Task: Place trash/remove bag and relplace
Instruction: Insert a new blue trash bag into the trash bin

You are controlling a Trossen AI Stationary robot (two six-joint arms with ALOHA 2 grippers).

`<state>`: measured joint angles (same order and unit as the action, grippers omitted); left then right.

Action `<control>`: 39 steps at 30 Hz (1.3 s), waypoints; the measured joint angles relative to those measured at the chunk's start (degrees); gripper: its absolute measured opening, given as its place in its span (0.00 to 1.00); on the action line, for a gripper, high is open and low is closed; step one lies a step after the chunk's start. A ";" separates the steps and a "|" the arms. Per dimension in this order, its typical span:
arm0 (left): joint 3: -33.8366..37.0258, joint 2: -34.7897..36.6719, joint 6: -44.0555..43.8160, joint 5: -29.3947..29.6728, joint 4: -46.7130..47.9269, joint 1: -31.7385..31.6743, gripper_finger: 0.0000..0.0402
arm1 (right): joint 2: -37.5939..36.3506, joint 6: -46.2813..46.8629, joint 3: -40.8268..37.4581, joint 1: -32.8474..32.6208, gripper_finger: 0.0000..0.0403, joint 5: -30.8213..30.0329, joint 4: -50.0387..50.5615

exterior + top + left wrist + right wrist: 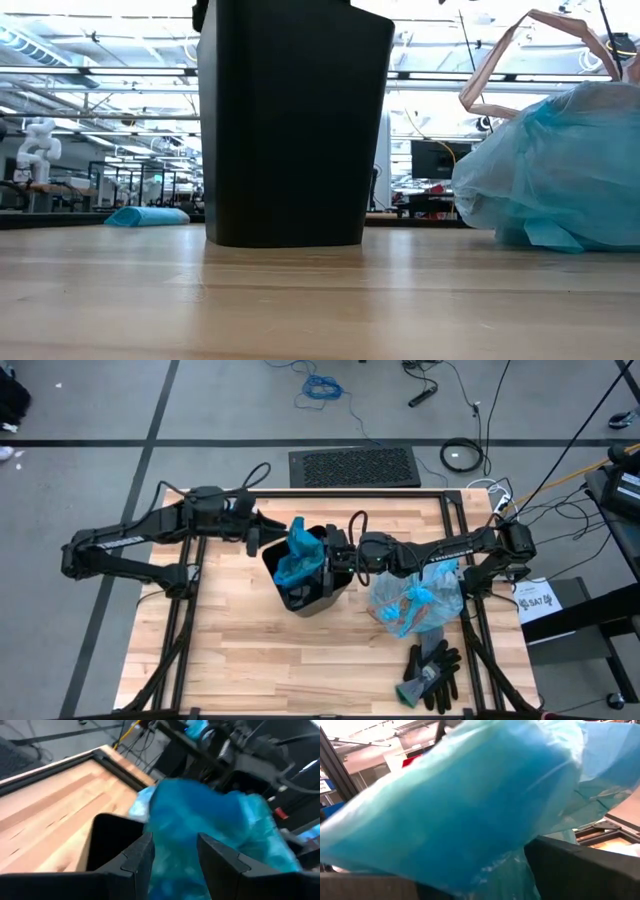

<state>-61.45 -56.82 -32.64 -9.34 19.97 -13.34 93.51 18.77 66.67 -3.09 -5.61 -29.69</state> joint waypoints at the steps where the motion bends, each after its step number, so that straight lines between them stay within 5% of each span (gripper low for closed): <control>1: 0.00 0.00 -0.09 -0.36 -0.79 0.00 0.38 | 0.00 -0.27 0.00 0.00 0.41 -0.02 0.08; 22: -0.04 -4.51 -4.48 -2.48 -3.78 1.11 0.37 | 0.00 -1.69 0.00 0.00 0.41 -0.07 2.40; 30: -0.04 -4.35 -2.76 -2.66 -3.91 1.11 0.03 | 0.00 -1.69 0.00 0.00 0.41 -0.07 2.15; 39: -0.04 -4.11 -1.51 -3.22 -3.48 1.11 0.01 | -3.00 -3.48 0.00 -0.02 0.41 -0.09 3.14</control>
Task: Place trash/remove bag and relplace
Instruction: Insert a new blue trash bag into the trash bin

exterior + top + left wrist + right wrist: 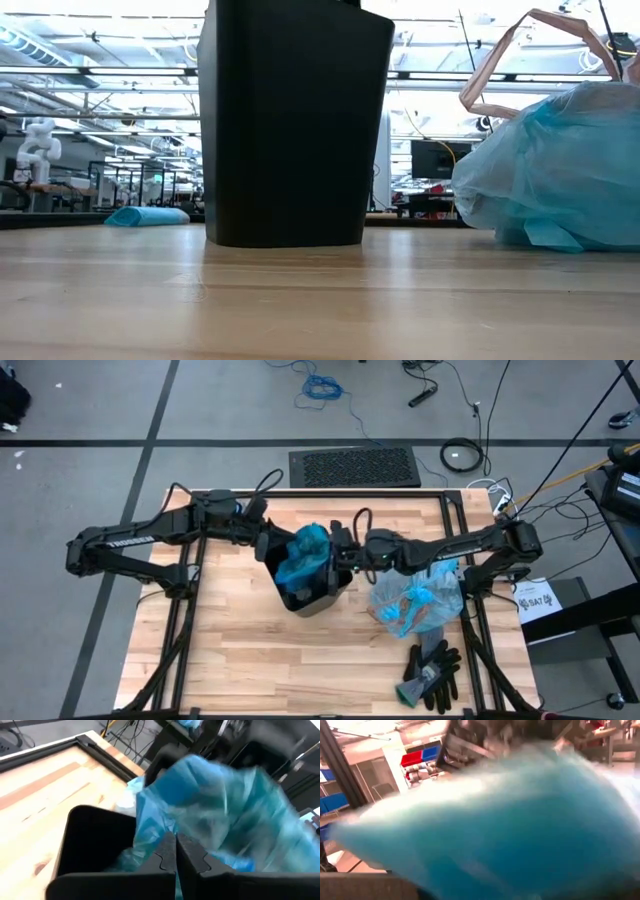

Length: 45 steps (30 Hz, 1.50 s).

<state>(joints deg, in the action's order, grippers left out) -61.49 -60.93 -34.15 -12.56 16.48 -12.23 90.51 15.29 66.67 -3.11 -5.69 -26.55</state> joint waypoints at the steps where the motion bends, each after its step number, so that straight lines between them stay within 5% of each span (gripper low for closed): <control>1: 0.00 0.12 0.02 0.00 0.62 0.00 0.01 | -1.04 -0.30 0.00 0.00 0.41 -0.01 1.02; 29: 0.00 1.12 3.56 1.38 5.32 -1.79 0.00 | -25.70 14.57 0.00 -1.86 0.41 -0.28 58.22; 33: 0.00 1.14 3.48 1.62 5.12 -2.25 0.00 | -27.35 17.95 0.00 -2.22 0.41 0.06 55.59; 39: 0.00 1.13 3.41 1.62 4.38 -2.45 0.00 | -26.55 14.45 0.02 -2.69 0.37 3.04 35.96; 45: -0.02 1.13 3.11 1.60 1.18 -2.43 0.00 | -23.09 8.82 0.32 -2.54 0.09 1.85 34.46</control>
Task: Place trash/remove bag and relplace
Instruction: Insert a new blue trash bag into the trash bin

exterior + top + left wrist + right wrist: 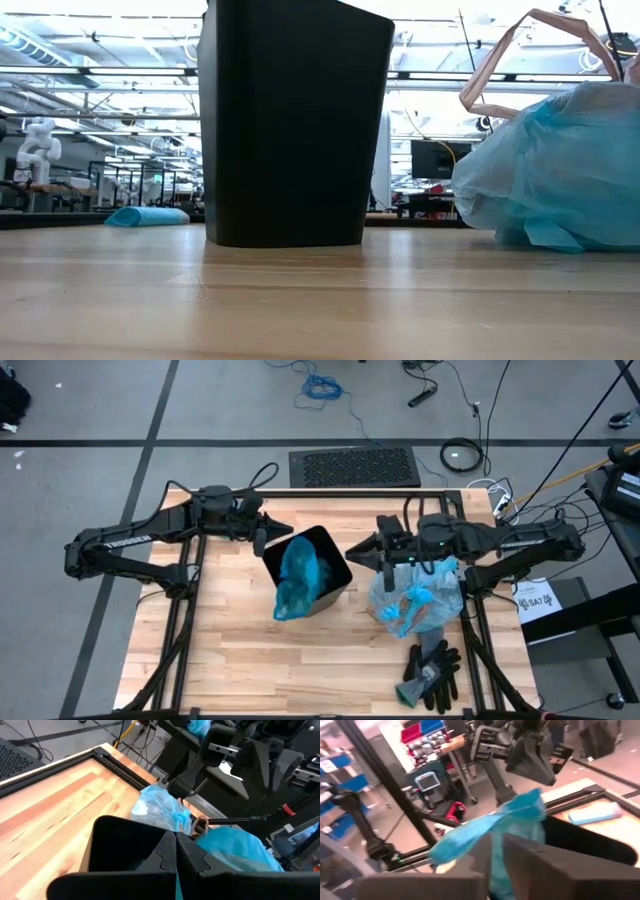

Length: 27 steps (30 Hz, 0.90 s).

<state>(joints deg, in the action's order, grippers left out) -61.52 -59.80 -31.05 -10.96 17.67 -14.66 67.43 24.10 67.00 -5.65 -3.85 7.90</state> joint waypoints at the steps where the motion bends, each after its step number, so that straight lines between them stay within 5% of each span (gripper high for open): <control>1: 0.00 -0.01 -0.01 0.02 0.06 0.00 0.00 | 0.67 -0.50 0.39 0.02 0.05 -0.76 -0.01; 9: 0.00 -0.01 -0.13 0.00 0.40 0.00 0.00 | 10.82 -5.63 13.19 -0.08 0.00 -1.83 3.68; 22: 0.00 -0.01 -1.65 -0.05 0.61 0.00 0.00 | 35.37 -10.24 53.92 -1.02 0.00 2.80 40.07; 27: -0.71 3.01 -3.19 -3.69 -0.87 0.75 0.00 | 38.39 -10.02 60.56 -1.37 0.00 4.23 45.73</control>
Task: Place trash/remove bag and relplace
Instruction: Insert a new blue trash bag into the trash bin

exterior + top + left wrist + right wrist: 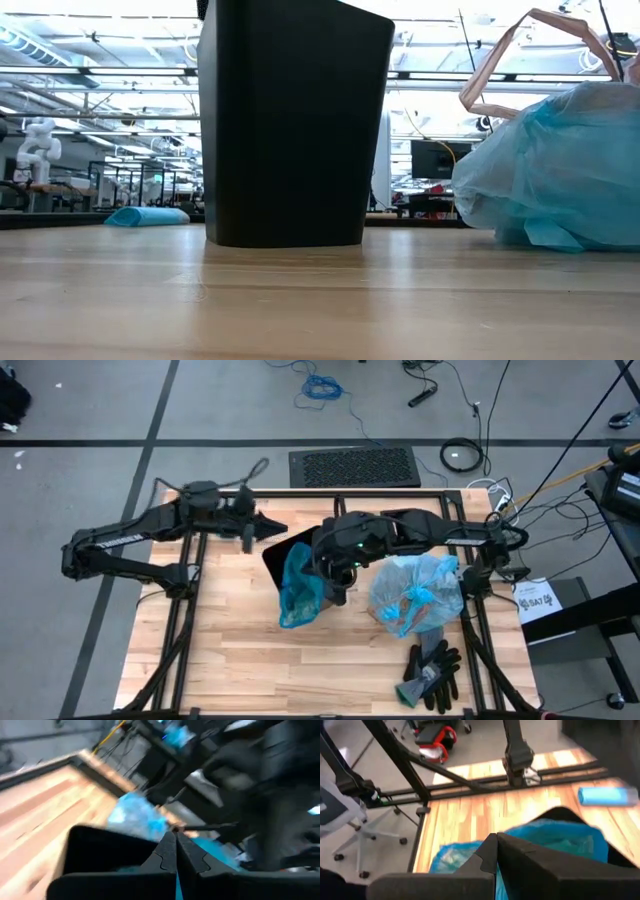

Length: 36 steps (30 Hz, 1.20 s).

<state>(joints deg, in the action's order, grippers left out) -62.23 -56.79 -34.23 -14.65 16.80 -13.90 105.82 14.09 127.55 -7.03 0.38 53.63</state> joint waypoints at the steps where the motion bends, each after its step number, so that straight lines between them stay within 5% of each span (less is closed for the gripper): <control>1: -0.52 0.68 0.03 -0.31 -0.18 0.47 0.00 | 0.13 0.02 0.06 -0.02 0.00 0.04 0.72; 11: -1.51 3.75 -2.18 -5.28 -1.52 4.53 0.03 | 0.13 0.17 0.10 -0.55 0.00 0.00 2.16; 27: -1.51 -2.19 0.13 -4.99 -7.46 5.83 0.48 | 0.09 0.00 0.10 -0.52 0.00 -0.28 2.48; 33: -1.49 -3.65 0.06 -5.95 -8.45 6.46 0.51 | 0.09 0.04 0.10 -0.52 0.00 -0.31 2.47; 36: -2.62 -3.29 0.54 -1.64 -6.55 8.18 0.52 | 0.06 0.06 0.10 -0.52 0.00 -0.31 2.44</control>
<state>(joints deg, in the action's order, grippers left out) -64.85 -60.08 -33.69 -16.29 10.25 -5.72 105.89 14.15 127.66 -7.55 0.08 56.07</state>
